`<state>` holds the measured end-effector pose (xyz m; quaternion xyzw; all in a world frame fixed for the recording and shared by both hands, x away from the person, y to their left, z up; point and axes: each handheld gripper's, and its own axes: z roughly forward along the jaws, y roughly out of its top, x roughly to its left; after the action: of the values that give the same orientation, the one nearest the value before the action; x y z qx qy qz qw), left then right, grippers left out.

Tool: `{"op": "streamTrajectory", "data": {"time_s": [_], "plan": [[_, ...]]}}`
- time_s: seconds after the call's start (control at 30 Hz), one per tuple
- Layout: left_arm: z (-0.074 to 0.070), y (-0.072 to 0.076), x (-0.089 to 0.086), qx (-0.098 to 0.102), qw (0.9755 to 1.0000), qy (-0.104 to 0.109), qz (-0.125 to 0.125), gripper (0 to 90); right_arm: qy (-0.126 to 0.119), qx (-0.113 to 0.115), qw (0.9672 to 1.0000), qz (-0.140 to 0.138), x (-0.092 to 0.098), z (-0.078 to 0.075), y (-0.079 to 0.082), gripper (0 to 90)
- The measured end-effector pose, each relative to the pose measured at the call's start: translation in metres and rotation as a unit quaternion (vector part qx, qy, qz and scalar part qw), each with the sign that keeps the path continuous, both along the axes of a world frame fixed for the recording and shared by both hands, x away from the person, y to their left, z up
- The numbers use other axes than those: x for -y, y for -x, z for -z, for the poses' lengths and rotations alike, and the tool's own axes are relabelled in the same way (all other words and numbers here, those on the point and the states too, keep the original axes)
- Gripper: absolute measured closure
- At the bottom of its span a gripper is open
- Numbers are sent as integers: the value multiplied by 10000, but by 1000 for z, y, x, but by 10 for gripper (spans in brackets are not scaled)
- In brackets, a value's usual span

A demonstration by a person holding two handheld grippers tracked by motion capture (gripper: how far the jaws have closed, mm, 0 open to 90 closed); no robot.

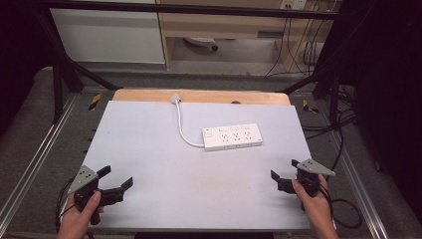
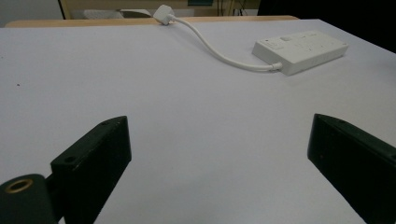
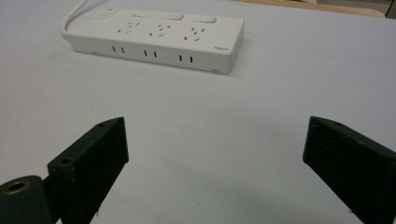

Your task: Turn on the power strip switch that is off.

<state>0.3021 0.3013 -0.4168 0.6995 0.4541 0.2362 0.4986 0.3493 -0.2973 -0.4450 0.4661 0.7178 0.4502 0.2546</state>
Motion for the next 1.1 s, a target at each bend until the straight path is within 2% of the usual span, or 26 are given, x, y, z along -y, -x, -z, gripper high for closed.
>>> {"op": "streamTrajectory", "data": {"time_s": [0.33, 0.5, 0.77, 1.1], "plan": [[0, 0, 1, -18, 10000, -32, 36, 59, -98, 51, 9999, -59, 1, -5, 3, 64], [0, 0, 1, -7, 10000, -33, 49, 56, -146, 156, 9998, -18, -2, -12, 6, 54], [1, 0, 1, -36, 10000, -50, 78, 56, -188, 118, 9997, -70, -6, -15, 7, 33], [1, -1, 1, -31, 9999, -66, 97, 56, -287, 183, 9993, -146, -9, -22, 10, 28]]}}
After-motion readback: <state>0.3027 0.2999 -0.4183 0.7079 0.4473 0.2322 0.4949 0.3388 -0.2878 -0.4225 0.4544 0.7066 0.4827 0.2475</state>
